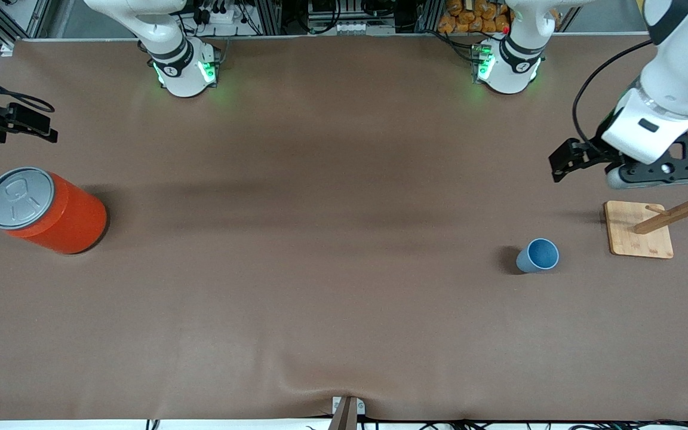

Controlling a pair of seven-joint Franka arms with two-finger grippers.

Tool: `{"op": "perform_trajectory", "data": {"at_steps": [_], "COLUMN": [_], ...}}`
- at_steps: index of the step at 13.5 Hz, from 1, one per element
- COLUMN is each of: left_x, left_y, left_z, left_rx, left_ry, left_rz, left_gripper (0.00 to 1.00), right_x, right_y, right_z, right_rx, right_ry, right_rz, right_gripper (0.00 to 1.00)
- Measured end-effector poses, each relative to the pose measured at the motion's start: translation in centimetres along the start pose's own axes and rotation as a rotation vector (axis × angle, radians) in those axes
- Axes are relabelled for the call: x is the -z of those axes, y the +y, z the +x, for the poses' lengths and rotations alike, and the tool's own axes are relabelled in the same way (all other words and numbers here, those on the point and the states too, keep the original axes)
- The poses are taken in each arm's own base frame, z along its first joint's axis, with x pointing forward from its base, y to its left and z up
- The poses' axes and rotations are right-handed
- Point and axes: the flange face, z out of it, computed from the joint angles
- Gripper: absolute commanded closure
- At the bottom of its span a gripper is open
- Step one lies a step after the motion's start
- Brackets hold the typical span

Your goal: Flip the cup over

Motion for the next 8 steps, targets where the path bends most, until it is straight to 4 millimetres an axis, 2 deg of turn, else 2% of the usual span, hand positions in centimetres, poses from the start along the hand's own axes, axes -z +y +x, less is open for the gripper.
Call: {"op": "perform_trajectory", "data": {"at_steps": [3,8], "left_x": [0.4,2.4], "left_y": [-1.4,-1.4], "left_z": [0.3,0.2], "left_rx": [-0.036,-0.041], "left_ry": [0.006,0.025], "left_rz": [0.0,-0.004], "left_gripper": [0.0,0.0], "right_x": [0.0,0.0], "right_y": [0.0,0.0], "right_z": [0.0,0.0], "right_rx": [0.0,0.0], "right_ry": [0.0,0.0], "right_rz": [0.0,0.0], "right_gripper": [0.0,0.0]}}
